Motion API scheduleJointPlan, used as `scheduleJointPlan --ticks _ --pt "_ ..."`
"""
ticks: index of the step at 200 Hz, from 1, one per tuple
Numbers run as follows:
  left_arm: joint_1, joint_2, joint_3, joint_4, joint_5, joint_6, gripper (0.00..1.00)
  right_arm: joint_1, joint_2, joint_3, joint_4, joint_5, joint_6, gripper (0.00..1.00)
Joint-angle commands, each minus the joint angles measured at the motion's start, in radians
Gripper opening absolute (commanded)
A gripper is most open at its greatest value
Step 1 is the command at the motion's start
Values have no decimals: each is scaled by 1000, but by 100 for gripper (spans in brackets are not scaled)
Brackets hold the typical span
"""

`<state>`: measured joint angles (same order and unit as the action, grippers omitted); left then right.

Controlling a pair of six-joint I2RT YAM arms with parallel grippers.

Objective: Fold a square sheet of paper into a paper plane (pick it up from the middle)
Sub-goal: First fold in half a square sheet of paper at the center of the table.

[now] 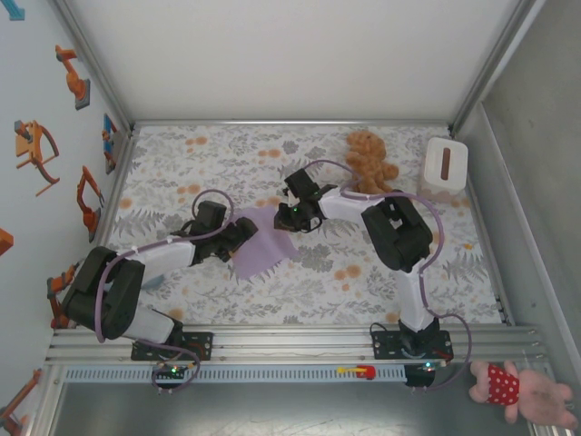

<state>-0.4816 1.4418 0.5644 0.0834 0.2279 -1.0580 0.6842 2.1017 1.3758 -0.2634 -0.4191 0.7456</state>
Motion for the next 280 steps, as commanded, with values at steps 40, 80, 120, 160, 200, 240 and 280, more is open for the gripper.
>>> scheduleJointPlan --ticks 40,80,120,160,200,240,280 --pt "2 23 -38 17 14 -25 88 47 48 -7 48 -63 65 14" --pt "0 24 -25 -28 5 -26 84 76 58 -9 99 -93 111 14" --pt "-2 21 -17 -49 2 -24 75 97 63 -12 122 -104 139 13" --pt "-3 10 -4 -71 3 -12 60 97 41 -26 134 -104 141 13" --pt "-3 -42 18 -111 -6 15 46 85 -39 -49 128 -48 116 14" --pt "0 -133 54 -150 10 56 38 32 -197 -121 127 43 60 18" --pt "0 -227 123 -173 66 87 35 -62 -371 -246 250 16 57 28"
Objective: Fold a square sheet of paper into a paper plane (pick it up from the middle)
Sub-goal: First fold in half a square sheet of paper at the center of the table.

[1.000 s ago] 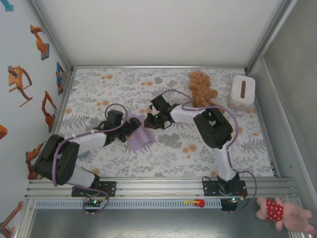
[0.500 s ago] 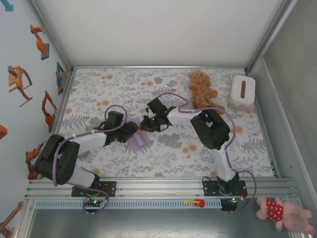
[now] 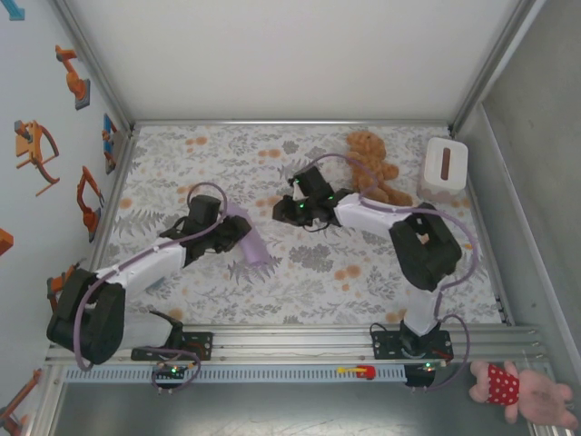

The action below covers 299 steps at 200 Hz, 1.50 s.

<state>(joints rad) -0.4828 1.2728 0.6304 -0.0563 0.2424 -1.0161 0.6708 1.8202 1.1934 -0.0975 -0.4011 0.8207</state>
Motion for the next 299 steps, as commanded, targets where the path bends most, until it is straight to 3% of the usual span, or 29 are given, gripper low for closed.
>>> scheduleJointPlan --ticks 1,56,88,149,225,299 --pt "1 -59 60 -34 55 46 35 -52 -94 -66 90 -5 -18 29" --pt "6 -47 167 105 287 6 34 -150 -121 -208 510 -293 163 58" --pt "10 -6 198 207 372 -48 34 -152 -95 -237 674 -366 259 65" --pt "36 52 213 254 409 -81 33 -157 -103 -251 744 -430 299 63" --pt "57 67 206 236 415 -68 33 -174 -128 -262 777 -455 319 45" --pt "59 83 206 325 483 -94 32 -165 -59 -260 789 -453 340 62"
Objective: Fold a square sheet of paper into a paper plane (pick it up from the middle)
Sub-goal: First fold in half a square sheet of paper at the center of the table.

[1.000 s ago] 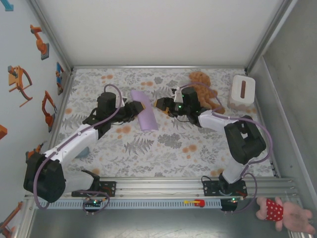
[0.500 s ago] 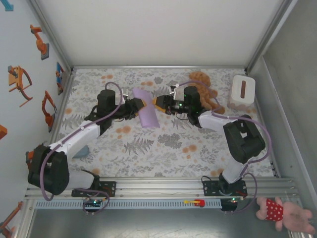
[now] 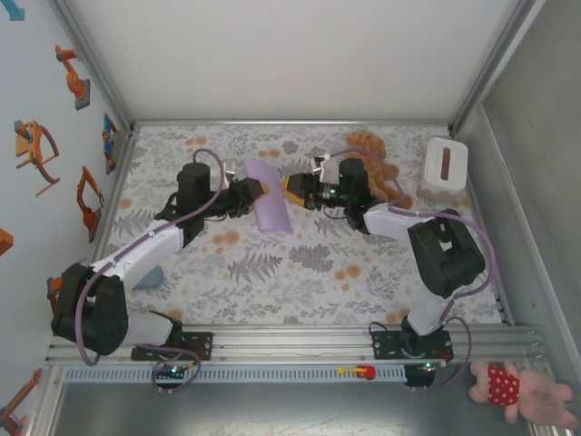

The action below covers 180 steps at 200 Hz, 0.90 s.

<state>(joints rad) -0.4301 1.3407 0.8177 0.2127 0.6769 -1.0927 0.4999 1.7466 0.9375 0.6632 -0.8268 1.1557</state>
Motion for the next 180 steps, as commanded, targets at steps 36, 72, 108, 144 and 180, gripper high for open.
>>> scheduleJointPlan --ticks 36,72,108,144,180 --pt "5 52 18 115 78 -47 32 11 33 20 36 -64 16 64" --pt "10 70 26 62 73 -13 32 11 8 21 50 -76 18 59" --pt "20 71 23 29 68 14 31 3 -21 6 49 -68 13 50" --pt "26 70 23 -7 67 40 32 -7 -32 -9 49 -49 12 43" --pt "29 70 23 -37 67 60 31 -8 -25 -10 47 -50 13 30"
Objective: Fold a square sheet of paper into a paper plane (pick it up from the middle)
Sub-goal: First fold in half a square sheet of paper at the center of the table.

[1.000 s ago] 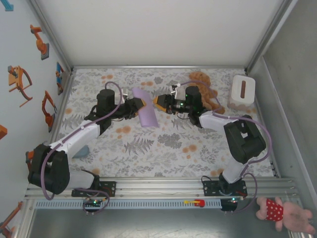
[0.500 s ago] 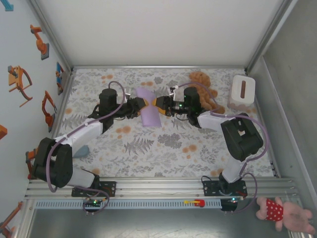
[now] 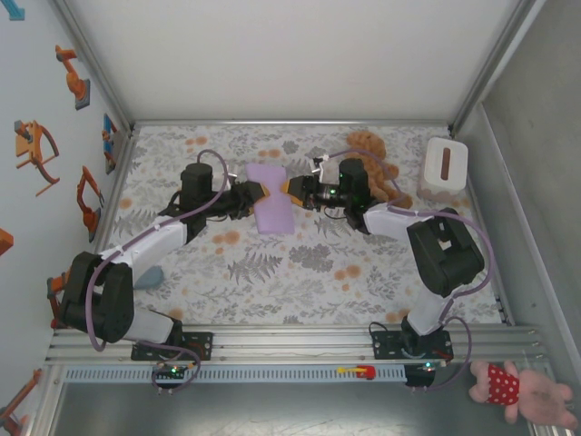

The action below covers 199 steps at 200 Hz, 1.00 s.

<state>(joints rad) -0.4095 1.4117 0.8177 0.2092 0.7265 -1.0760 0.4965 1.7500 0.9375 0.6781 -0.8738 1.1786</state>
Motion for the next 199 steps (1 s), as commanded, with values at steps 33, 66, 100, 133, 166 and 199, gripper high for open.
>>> scheduleJointPlan --ticks 33,66,100,133,166,199 --pt "9 0 26 -36 19 45 31 -5 -26 -1 7 -4 -16 10" --pt "12 -2 26 -57 7 52 39 -4 -69 31 -192 42 -133 0" --pt "29 -14 20 -170 -70 105 65 -15 -179 132 -657 174 -405 0" --pt "48 -50 12 -236 -131 156 76 -47 -276 250 -1019 273 -584 0" --pt "52 -117 -22 -230 -169 173 90 -52 -316 455 -1378 439 -691 0" --pt "52 -170 -93 -167 -191 155 96 -23 -272 558 -1466 486 -621 0"
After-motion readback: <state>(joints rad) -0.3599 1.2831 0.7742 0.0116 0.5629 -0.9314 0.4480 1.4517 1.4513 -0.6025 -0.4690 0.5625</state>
